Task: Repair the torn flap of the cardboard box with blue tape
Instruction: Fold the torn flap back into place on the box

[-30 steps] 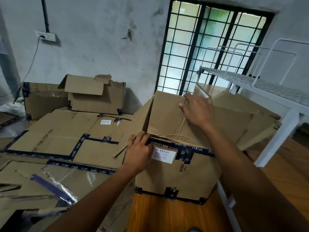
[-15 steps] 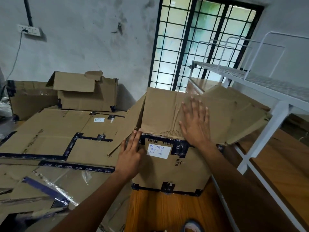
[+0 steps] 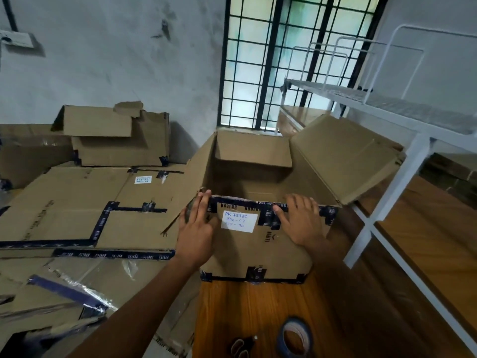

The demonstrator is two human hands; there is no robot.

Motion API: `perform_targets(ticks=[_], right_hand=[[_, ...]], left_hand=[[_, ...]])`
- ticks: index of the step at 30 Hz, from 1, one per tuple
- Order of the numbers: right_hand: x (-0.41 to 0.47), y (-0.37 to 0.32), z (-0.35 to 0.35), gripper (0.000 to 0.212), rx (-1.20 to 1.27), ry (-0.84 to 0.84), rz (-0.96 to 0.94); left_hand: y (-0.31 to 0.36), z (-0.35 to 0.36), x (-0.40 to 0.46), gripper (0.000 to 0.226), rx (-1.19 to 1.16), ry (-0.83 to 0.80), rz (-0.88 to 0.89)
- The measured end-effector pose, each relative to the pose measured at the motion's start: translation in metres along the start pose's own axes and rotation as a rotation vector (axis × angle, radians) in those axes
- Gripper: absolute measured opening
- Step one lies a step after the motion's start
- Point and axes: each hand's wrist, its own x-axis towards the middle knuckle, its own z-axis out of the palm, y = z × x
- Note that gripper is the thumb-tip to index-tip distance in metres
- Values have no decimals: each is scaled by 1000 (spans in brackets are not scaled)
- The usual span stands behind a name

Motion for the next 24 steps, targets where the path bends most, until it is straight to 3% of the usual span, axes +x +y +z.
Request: perform_targets(ticks=[10, 14, 17, 21, 24], right_hand=[[-1, -8, 4, 69, -60, -4, -1], [-29, -14, 13, 82, -3, 38, 21], [-62, -15, 30, 80, 78, 52, 22], [-131, -6, 76, 54, 191, -218, 42], [-196, 9, 108, 39, 235, -281, 152]], left_hand=[[2, -42, 34, 38, -205, 152, -109], [4, -27, 11, 65, -175, 111, -69], [10, 5, -21, 83, -157, 37, -59], [22, 57, -75, 76, -216, -157, -8], [32, 97, -114, 75, -314, -330, -44]])
